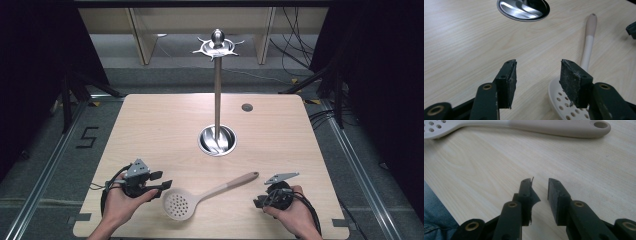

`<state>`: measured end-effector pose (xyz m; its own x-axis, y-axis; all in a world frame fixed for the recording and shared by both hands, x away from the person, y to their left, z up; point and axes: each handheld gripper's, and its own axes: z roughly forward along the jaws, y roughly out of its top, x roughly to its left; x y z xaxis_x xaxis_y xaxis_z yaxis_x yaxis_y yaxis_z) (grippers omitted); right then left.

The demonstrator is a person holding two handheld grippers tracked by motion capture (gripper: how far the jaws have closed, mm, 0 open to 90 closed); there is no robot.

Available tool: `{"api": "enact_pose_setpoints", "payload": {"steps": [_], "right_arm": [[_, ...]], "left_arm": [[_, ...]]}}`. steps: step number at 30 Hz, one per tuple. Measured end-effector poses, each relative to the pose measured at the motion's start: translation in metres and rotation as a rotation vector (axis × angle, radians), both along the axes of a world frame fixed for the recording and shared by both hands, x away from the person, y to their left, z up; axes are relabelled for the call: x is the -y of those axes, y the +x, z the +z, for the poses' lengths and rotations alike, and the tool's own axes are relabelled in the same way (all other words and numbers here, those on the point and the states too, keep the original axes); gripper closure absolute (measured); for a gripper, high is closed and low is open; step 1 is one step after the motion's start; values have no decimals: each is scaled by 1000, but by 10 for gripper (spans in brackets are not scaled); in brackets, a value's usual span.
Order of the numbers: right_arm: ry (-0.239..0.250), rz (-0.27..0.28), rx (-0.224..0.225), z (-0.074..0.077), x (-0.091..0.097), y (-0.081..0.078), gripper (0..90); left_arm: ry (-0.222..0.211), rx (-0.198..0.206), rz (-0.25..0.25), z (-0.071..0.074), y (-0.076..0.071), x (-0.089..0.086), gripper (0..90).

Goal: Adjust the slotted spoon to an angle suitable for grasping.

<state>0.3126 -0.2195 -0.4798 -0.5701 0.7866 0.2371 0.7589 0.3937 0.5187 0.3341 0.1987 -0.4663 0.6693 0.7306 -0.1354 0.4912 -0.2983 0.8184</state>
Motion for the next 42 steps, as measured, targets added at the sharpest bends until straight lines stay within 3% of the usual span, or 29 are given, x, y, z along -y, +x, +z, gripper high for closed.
{"api": "enact_pose_setpoints", "payload": {"steps": [1, 5, 6, 7, 9, 11, 16, 17, 21, 22, 24, 25, 27, 28, 29, 32, 33, 34, 36, 38, 39, 40, 41, 42], "right_arm": [[0, 0, 0, 0, 0, 0, 732], [-25, 10, 7, 1, 2, 2, 744], [-14, 14, 25, -1, 2, 2, 748], [-28, 24, 11, 0, 2, 2, 754], [-30, 14, -5, 0, 2, 1, 765], [-26, 7, 11, -2, 2, 2, 792], [-60, 28, -19, 1, 0, 2, 840], [-73, 48, 5, 3, 0, 4, 864], [-92, 46, 0, 4, -2, 6, 883], [-97, 41, 2, 5, -3, 7, 888], [-111, 27, -9, 5, -3, 10, 894], [-124, 14, -20, 7, -4, 13, 900], [-123, 14, -22, 8, -4, 14, 900], [-127, 15, -22, 9, -5, 16, 900], [-130, 40, -1, 8, -6, 18, 900], [-151, 45, -41, 7, -18, 23, 900], [-151, 45, -41, 7, -18, 23, 900], [-149, 75, -20, 6, -21, 26, 900], [-153, 105, -18, 6, -33, 32, 900], [-155, 114, -17, 6, -38, 34, 900], [-161, 95, -51, 8, -43, 34, 900], [-163, 111, -44, 7, -47, 37, 900], [-158, 135, -21, 6, -49, 40, 900], [-163, 122, -24, 6, -51, 43, 900]], "left_arm": [[38, 3, -17, 2, 0, -1, 458], [39, 28, -17, 3, 0, 3, 450], [55, 34, -16, 4, 1, 3, 449], [75, 35, -39, 5, 3, 2, 448], [77, 48, -31, 5, 3, 3, 445], [38, 42, -20, 4, 2, 6, 438], [56, 56, -21, 6, 1, 3, 437], [67, 62, -24, 6, 1, 3, 437], [78, 67, -27, 9, 0, 2, 434], [62, 70, -25, 9, 1, 3, 433], [80, 66, -44, 11, 2, 2, 429], [53, 45, -26, 11, 3, 6, 427], [62, 49, -46, 13, 5, 7, 425], [55, 42, -31, 14, 5, 9, 425], [64, 44, -54, 15, 8, 9, 424], [73, 42, -52, 16, 12, 11, 425], [58, 43, -54, 15, 13, 12, 424], [83, 38, -73, 16, 14, 11, 424], [78, 38, -74, 14, 15, 13, 424], [73, 34, -70, 14, 14, 14, 424], [72, 24, -74, 14, 14, 14, 424], [81, 27, -78, 14, 14, 13, 424], [61, 28, -67, 13, 13, 14, 423], [64, 36, -58, 13, 12, 14, 423]]}}
